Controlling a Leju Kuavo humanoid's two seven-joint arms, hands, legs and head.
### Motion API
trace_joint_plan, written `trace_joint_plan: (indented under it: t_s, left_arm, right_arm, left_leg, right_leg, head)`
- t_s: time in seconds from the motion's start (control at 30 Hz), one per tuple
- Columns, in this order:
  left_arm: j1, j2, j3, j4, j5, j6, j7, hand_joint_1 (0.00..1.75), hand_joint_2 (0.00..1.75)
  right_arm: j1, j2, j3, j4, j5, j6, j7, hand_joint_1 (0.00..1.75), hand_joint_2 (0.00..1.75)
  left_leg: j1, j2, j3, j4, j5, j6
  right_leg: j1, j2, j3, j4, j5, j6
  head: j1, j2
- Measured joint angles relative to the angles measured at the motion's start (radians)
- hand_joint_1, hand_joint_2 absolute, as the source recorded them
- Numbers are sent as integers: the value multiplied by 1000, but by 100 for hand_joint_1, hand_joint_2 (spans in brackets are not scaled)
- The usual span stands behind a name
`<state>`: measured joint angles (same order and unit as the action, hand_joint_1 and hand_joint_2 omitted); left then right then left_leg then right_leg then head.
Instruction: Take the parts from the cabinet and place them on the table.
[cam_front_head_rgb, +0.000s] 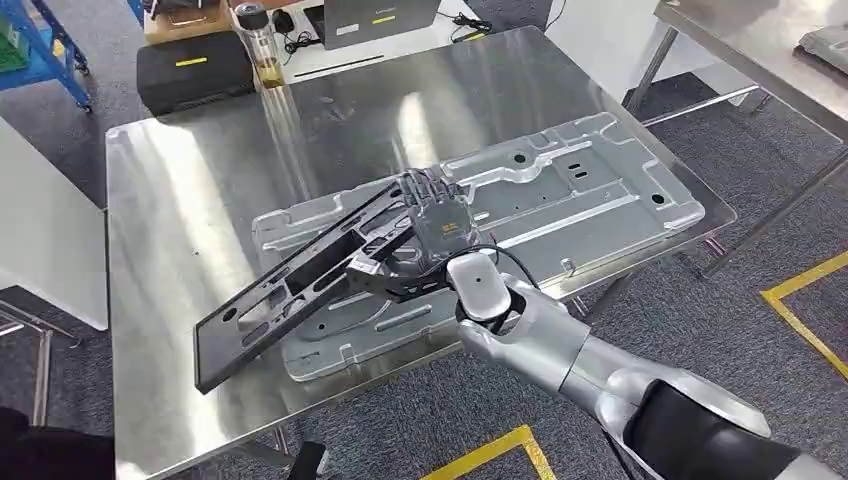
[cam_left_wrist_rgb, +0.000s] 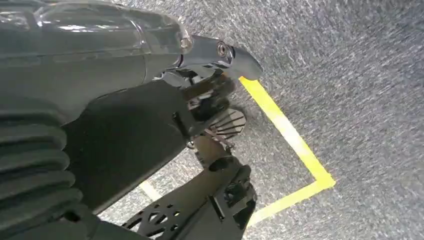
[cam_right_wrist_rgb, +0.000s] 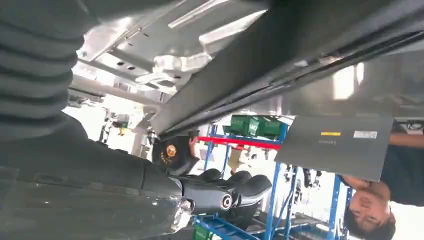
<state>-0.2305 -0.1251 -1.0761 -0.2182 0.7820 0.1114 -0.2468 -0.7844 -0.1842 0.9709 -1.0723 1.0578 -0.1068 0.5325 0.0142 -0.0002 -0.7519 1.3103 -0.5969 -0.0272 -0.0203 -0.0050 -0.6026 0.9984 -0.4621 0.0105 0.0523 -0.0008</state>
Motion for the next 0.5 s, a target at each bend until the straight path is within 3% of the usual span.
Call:
trace_joint_plan:
  t_s: [0.07, 0.1, 0.13, 0.17, 0.2, 0.3, 0.33, 0.43, 0.47, 0.5]
  left_arm:
    - [-1, 1, 0, 0, 0, -6, 0, 0, 0]
    - [-1, 1, 0, 0, 0, -7, 0, 0, 0]
    - [-1, -2, 0, 0, 0, -8, 0, 0, 0]
    - [-1, -1, 0, 0, 1, -8, 0, 0, 0]
    - [1, -2, 0, 0, 2, -8, 0, 0, 0]
    - [1, -3, 0, 0, 6, -22, 1, 0, 0]
    - [0, -3, 0, 0, 6, -27, 3, 0, 0]
    - [1, -3, 0, 0, 8, -29, 13, 0, 0]
    - [2, -3, 0, 0, 11, -27, 21, 0, 0]
    - [3, -2, 0, 0, 18, -27, 29, 0, 0]
  right_arm:
    - [-1, 5, 2, 2, 0, 2, 0, 0, 0]
    - [-2, 6, 2, 2, 0, 3, 0, 0, 0]
    - [-4, 7, 2, 2, 0, 3, 0, 0, 0]
    - [-4, 8, 2, 2, 0, 5, 0, 0, 0]
    - [-4, 8, 2, 3, 0, 6, 0, 0, 0]
    - [-7, 10, 2, 5, 0, 16, 0, 0, 0]
    - [-11, 10, 2, 5, 0, 18, 0, 0, 0]
    - [-13, 10, 3, 7, 0, 27, 0, 0, 0]
    - [-10, 10, 4, 7, 0, 30, 0, 0, 0]
    - [-7, 9, 3, 7, -1, 31, 3, 0, 0]
  left_leg:
    - [7, 4, 64, -155, 105, -4]
    - [9, 11, 95, -233, 131, -8]
    - [2, 13, 104, -236, 113, -9]
    - [3, 12, 103, -242, 110, 11]
    - [3, 11, 102, -242, 109, 17]
    - [4, 7, 107, -245, 110, 40]
    - [3, 7, 109, -245, 109, 44]
    - [-5, 8, 110, -245, 107, 53]
    - [-8, 8, 110, -245, 106, 54]
    - [-12, 7, 113, -245, 105, 57]
  right_leg:
    - [-6, 2, 5, 11, -11, 10]
    - [-8, 3, 5, 20, -20, 19]
    - [-2, 6, 0, 25, -23, 26]
    - [0, 6, -3, 29, -25, 31]
    - [-1, 4, 0, 26, -23, 34]
    - [-5, 3, 1, 29, -34, 45]
    - [-5, 3, -16, 70, -62, 46]
    - [-4, 4, -126, 292, -157, 47]
    - [-3, 4, -151, 337, -162, 44]
    - [2, 4, -150, 326, -139, 36]
  head:
    - [-3, 0]
    - [-5, 0]
    - [-18, 0]
    - [-19, 0]
    - [-9, 0]
    - [-6, 0]
    - [0, 0]
    - [17, 0]
    - [23, 0]
    - [25, 0]
